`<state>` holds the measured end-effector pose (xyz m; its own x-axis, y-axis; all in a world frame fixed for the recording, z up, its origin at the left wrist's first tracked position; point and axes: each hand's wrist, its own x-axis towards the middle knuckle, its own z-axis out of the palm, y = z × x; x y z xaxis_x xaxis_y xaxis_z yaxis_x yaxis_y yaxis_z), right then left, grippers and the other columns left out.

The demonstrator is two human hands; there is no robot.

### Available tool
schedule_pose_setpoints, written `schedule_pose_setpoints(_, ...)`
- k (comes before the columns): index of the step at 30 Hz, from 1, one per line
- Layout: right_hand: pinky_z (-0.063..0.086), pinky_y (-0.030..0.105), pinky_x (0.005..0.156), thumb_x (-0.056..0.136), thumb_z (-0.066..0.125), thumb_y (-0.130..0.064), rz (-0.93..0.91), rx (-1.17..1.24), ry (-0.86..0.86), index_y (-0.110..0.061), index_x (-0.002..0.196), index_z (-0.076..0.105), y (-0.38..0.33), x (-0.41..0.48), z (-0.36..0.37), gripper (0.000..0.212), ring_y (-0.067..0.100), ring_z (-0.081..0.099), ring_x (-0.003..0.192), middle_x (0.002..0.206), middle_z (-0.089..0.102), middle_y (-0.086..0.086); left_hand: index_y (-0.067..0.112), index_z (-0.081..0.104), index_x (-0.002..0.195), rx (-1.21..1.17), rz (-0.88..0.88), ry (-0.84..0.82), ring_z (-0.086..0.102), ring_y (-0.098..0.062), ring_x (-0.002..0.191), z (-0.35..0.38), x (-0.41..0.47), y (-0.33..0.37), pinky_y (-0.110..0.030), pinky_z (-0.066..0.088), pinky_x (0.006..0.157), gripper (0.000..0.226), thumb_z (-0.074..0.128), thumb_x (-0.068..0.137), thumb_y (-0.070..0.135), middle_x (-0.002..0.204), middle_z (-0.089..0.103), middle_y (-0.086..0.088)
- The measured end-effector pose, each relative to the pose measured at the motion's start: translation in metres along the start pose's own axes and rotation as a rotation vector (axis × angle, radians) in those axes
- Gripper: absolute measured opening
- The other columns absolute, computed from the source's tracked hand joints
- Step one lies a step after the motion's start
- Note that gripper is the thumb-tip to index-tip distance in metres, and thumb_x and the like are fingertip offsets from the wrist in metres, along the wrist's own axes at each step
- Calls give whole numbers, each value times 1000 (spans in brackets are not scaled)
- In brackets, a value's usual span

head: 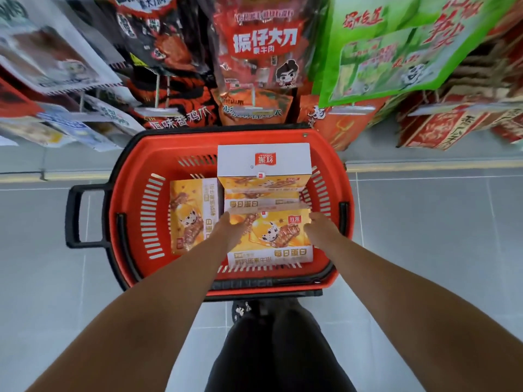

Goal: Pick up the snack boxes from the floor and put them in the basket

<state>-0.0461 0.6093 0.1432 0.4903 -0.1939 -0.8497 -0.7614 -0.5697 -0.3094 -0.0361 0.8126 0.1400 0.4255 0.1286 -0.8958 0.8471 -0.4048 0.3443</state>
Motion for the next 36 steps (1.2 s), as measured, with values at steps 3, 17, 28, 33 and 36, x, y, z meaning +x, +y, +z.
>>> schedule_pose_setpoints(3, 46, 35, 91, 96, 47, -16, -50, 113, 22, -9, 124, 57, -8, -43, -23, 30, 29, 58, 109, 125, 60, 16, 17, 35, 146, 14, 130, 23, 46, -13, 63, -8, -52, 33, -24, 36, 52, 51, 45, 96, 16, 111, 59, -11)
schedule_pose_setpoints(17, 42, 23, 59, 91, 57, -8, -138, 979, 308, -16, 83, 57, 47, -299, -52, 11, 16, 52, 62, 71, 56, 4, 22, 56, 106, -24, 545, -239, 63, -15, 96, 21, -293, 57, -33, 50, 85, 14, 53, 93, 16, 98, 62, 6)
schedule_pose_setpoints(28, 48, 27, 73, 94, 57, -19, -60, 1497, 532, -17, 90, 58, 204, -378, -75, 5, 14, 58, 73, 85, 62, 3, 23, 57, 81, 172, 700, -428, 58, -13, 68, 170, -387, 54, -24, 34, 54, 20, 51, 90, 6, 77, 61, 0)
schedule_pose_setpoints(33, 46, 24, 68, 94, 56, -19, -63, 1516, 578, -14, 93, 56, 302, -398, -118, 5, 13, 52, 66, 80, 59, 3, 23, 53, 84, 227, 695, -511, 58, -9, 70, 288, -424, 46, -24, 37, 60, 16, 50, 91, 8, 78, 60, 4)
schedule_pose_setpoints(36, 45, 23, 66, 95, 55, -19, -27, 1522, 626, -18, 88, 54, 360, -411, -145, 7, 12, 50, 62, 78, 57, 1, 23, 53, 95, 238, 674, -539, 60, -10, 76, 347, -444, 39, -25, 41, 67, 13, 51, 91, 11, 83, 62, 4)
